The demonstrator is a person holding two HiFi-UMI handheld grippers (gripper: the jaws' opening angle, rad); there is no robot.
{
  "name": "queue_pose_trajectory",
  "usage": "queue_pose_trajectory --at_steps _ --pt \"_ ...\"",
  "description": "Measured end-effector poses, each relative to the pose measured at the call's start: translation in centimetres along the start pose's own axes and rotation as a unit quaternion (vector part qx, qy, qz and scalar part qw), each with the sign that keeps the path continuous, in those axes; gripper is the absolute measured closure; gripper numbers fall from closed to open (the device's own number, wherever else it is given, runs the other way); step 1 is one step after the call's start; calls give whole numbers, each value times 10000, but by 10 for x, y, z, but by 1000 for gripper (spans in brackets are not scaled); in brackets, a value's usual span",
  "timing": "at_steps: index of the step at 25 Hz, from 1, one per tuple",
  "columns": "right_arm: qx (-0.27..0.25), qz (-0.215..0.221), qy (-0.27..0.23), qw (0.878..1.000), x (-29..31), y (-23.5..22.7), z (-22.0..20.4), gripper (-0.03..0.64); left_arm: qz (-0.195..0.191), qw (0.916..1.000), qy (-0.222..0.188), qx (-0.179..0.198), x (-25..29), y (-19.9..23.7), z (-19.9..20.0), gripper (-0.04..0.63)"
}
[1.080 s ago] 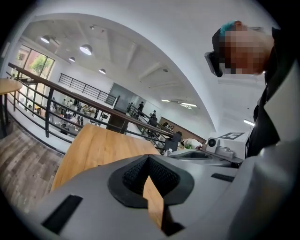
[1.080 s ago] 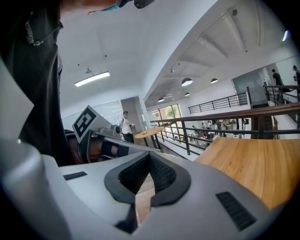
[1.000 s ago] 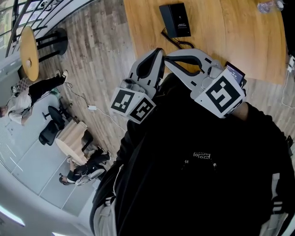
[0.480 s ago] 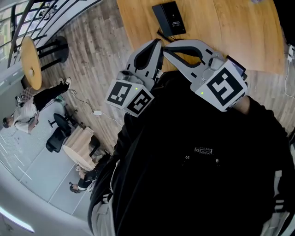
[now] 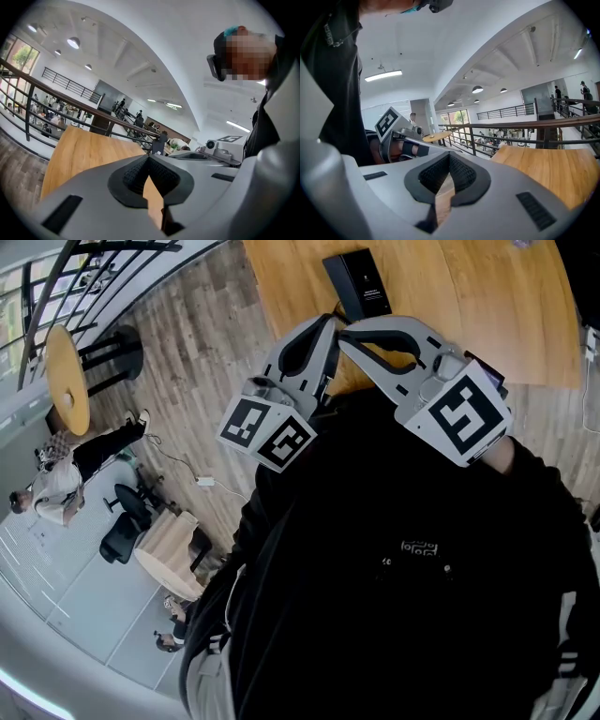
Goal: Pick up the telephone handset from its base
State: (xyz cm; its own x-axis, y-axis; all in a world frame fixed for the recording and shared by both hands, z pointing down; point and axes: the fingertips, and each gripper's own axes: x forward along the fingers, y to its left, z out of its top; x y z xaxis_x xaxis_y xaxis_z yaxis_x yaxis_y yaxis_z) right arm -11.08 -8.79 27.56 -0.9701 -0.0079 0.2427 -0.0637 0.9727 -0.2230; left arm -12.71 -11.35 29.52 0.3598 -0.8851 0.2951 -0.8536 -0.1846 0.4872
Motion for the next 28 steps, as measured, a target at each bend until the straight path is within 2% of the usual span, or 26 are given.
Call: queue_pose_trajectory --at_steps 4,8,11,13,19,28 --pt "-68 -87 57 9999 11 5 5 600 -46 9990 -126 -422 -6 22 1 589" --pt "-130 -86 125 9998 23 5 9 600 80 9980 -12 -622 -5 54 -8 589" --pt "-93 -102 166 9998 29 3 6 600 -360 9956 81 -865 4 61 -17 589" --pt "-39 -131 187 9997 32 1 4 600 -493 9937 136 -995 9 69 -22 589" --pt "92 -244 258 9993 37 -5 -1 600 -294 9910 220 -1286 17 105 -36 588" --pt "131 -362 352 9986 33 -7 -7 600 -262 9888 465 -1394 27 124 -55 575"
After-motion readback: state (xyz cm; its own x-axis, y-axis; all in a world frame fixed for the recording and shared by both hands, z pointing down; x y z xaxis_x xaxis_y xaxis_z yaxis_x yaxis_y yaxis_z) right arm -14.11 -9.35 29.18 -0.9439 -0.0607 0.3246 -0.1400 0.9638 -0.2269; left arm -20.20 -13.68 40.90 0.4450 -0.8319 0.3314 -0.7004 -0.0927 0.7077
